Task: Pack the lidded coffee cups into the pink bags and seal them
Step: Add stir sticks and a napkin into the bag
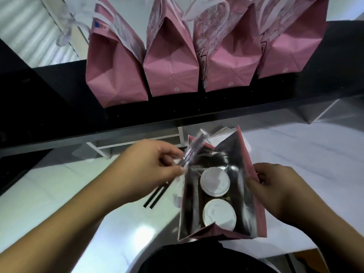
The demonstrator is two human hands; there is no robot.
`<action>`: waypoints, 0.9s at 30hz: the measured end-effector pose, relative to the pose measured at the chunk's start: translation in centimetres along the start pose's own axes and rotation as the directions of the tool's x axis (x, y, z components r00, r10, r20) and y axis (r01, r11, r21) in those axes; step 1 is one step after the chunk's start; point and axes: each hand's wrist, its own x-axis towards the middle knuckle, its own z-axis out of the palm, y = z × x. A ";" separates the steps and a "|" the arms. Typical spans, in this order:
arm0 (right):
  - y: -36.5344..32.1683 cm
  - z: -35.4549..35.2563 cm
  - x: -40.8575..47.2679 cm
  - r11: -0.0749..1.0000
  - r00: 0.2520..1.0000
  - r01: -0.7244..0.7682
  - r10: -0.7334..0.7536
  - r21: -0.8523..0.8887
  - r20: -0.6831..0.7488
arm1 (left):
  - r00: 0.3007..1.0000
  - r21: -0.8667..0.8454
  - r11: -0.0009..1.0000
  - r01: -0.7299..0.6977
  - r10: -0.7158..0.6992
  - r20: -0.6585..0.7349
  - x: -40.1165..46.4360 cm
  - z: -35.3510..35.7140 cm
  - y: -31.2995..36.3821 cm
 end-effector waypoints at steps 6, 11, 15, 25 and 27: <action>0.1 -0.5 -0.2 0.999 0.999 0.024 -0.025 0.036 0.027 | 0.980 0.356 0.932 -0.070 -0.002 0.198 2.8 5.4 4.1; 0.2 -0.5 -0.5 0.998 1.000 0.025 -0.025 0.063 0.004 | 0.970 0.346 0.938 0.026 -0.108 0.219 7.0 10.2 5.4; 0.7 -0.3 -0.5 0.998 1.000 0.023 -0.023 0.065 -0.009 | 0.954 0.320 0.945 0.068 -0.155 0.255 8.8 13.9 6.4; 1.9 -0.4 -0.5 0.999 0.999 0.018 -0.017 0.050 -0.033 | 0.931 -0.016 0.979 0.203 -0.188 0.312 8.4 13.1 5.7; 2.0 -0.5 -0.5 0.998 0.999 0.016 -0.014 0.053 -0.039 | 0.950 -0.154 0.970 0.188 -0.140 0.279 8.0 11.6 5.5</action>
